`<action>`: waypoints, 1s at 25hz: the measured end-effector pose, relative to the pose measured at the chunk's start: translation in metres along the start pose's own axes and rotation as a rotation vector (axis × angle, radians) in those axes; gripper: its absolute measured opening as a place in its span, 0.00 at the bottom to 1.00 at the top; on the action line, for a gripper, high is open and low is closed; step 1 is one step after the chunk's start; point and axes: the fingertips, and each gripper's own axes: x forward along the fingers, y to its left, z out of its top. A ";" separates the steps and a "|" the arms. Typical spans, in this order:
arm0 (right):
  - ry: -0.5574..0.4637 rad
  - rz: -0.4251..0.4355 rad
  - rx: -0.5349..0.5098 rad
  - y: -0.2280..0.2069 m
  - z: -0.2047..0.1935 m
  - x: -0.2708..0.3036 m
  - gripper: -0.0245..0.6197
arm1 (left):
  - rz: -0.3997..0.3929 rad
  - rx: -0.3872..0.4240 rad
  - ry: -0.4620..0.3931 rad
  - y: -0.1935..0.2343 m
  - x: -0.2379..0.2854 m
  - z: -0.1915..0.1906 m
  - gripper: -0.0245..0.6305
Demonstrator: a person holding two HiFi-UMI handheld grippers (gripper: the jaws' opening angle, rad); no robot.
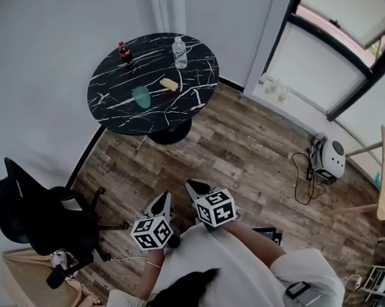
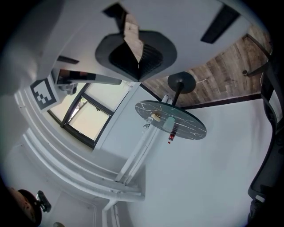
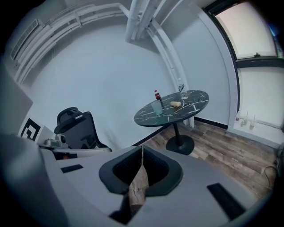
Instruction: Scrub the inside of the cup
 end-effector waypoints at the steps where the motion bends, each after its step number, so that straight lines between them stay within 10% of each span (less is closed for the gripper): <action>1: 0.000 -0.002 0.007 -0.002 0.000 -0.001 0.10 | -0.004 0.003 0.005 -0.002 0.001 -0.001 0.05; 25: -0.071 -0.067 0.085 -0.025 0.037 0.037 0.10 | -0.049 -0.074 0.032 0.038 0.038 0.037 0.05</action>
